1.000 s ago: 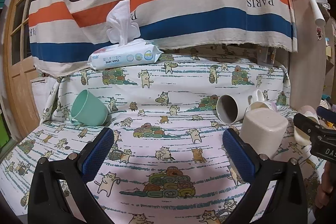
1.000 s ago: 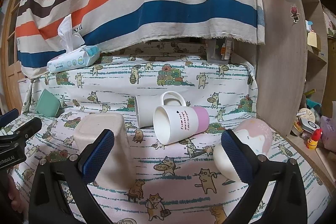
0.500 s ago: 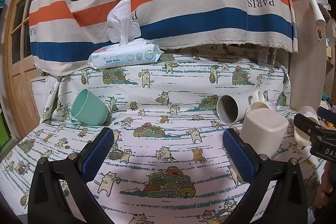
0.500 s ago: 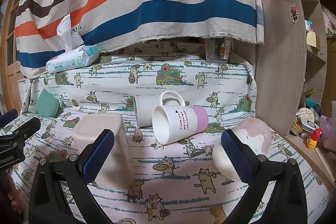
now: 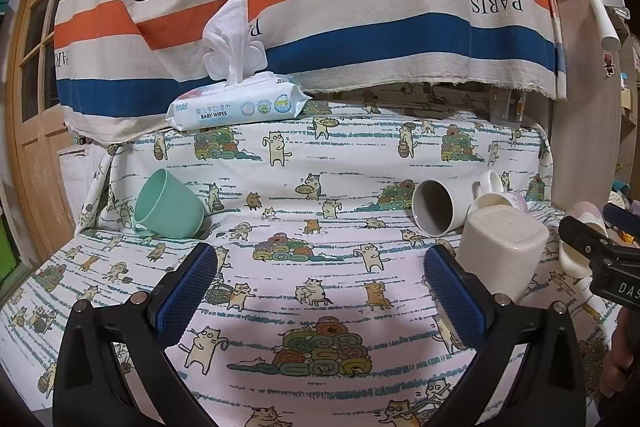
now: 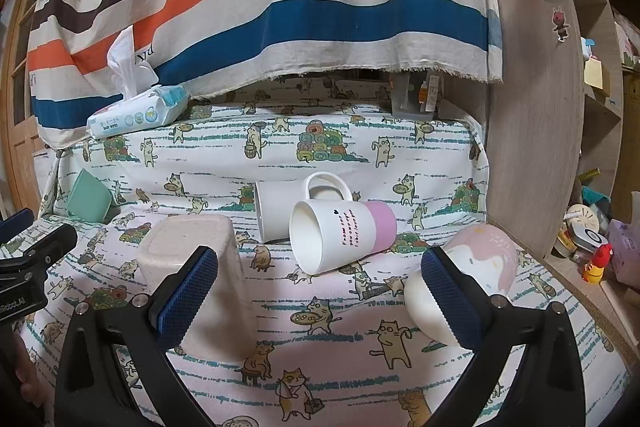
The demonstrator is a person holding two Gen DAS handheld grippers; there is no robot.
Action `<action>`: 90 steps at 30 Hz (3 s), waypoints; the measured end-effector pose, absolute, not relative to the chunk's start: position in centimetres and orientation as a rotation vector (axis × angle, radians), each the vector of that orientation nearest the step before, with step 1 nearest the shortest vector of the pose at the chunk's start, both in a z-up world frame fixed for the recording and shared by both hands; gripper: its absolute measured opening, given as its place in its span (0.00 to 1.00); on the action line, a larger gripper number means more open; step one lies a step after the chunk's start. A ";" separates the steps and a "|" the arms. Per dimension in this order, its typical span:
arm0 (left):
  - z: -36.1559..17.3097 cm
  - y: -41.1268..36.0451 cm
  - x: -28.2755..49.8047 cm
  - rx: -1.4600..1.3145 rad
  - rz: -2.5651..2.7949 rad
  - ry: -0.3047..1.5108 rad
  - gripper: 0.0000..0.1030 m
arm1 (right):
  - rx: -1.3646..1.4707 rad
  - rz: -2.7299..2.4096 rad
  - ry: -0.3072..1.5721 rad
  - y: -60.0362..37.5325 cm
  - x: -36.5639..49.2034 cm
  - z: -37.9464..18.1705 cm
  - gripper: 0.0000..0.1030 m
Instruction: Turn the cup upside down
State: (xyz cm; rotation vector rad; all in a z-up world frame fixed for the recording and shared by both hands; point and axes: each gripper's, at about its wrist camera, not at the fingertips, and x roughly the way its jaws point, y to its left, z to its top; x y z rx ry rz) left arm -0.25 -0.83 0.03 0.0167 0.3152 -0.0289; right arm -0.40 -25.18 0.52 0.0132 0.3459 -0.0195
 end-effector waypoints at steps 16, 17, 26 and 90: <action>0.0 -0.9 -0.1 0.016 -0.029 0.321 1.00 | 0.011 -0.012 0.327 -25.4 -0.6 0.6 1.00; 0.0 -0.9 -0.1 0.015 -0.028 0.323 1.00 | 0.008 -0.001 0.327 -25.3 -0.7 0.6 1.00; -0.1 -0.8 0.1 0.010 -0.027 0.328 1.00 | -0.002 0.051 0.326 -24.7 -0.8 0.6 1.00; -0.2 -0.7 0.4 0.015 0.016 0.338 1.00 | 0.643 -0.037 0.858 -38.3 6.9 -2.0 0.89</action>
